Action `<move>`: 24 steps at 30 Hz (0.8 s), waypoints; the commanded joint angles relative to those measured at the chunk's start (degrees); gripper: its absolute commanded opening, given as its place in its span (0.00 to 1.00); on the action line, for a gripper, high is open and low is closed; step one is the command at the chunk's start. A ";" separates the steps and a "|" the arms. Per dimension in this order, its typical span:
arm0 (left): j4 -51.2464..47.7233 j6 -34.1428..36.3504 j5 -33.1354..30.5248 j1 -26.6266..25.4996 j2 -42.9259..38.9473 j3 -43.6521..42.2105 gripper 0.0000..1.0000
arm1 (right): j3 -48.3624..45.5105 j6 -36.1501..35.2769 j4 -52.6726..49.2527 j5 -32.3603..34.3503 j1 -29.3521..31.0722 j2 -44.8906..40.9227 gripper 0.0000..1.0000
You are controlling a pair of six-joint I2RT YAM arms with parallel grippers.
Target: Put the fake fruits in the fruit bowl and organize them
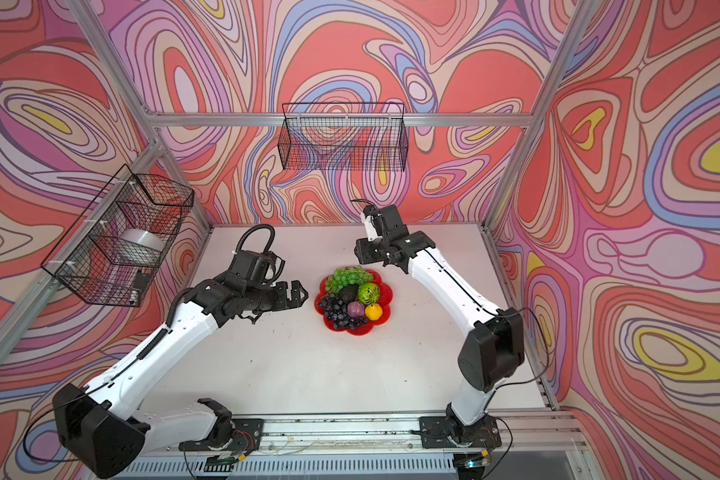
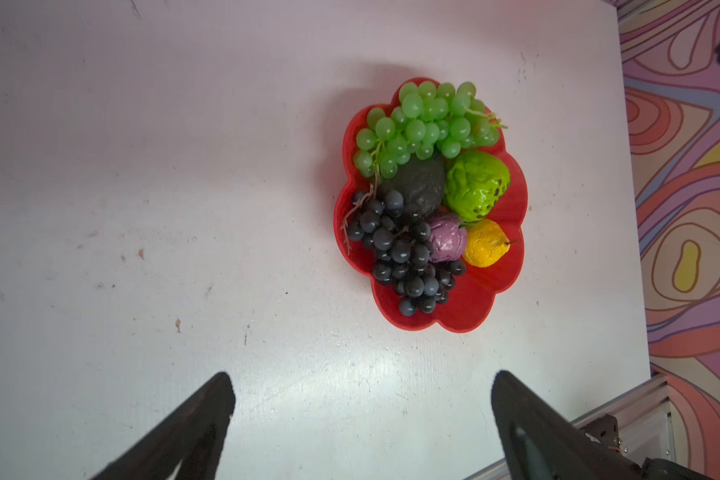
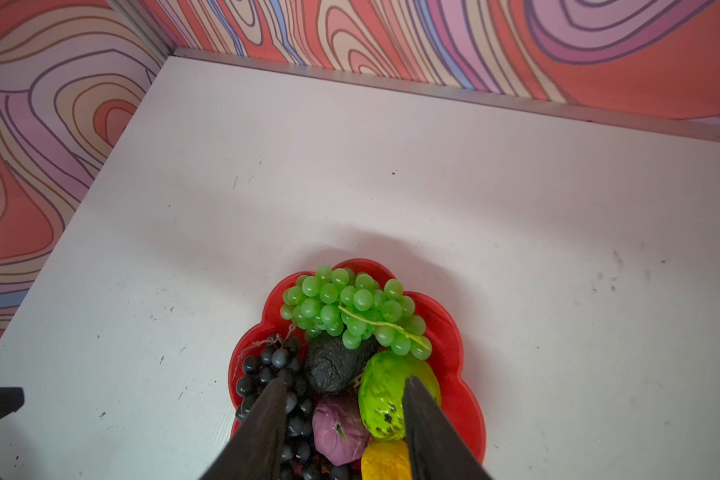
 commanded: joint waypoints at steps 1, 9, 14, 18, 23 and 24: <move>-1.49 2.31 -3.75 0.28 0.64 3.32 1.00 | -1.86 -1.37 -0.97 4.52 0.13 -2.46 0.58; -0.73 5.04 -8.92 0.66 0.52 4.44 0.99 | -4.98 -3.28 -1.20 11.35 -1.83 -8.42 0.83; 10.19 13.59 -19.98 1.53 -6.23 -3.12 1.00 | -10.85 -3.96 4.22 12.33 -9.18 -13.22 0.98; 25.49 22.37 -22.51 5.15 -10.80 -15.23 1.00 | -25.12 -8.10 22.89 8.53 -15.17 -20.50 0.98; 39.77 24.59 -26.89 12.60 -10.37 -26.05 1.00 | -39.09 -11.78 40.74 16.23 -17.54 -23.50 0.98; 42.94 25.30 -27.40 13.98 -9.92 -28.41 1.00 | -41.85 -12.11 43.64 18.31 -17.91 -24.14 0.98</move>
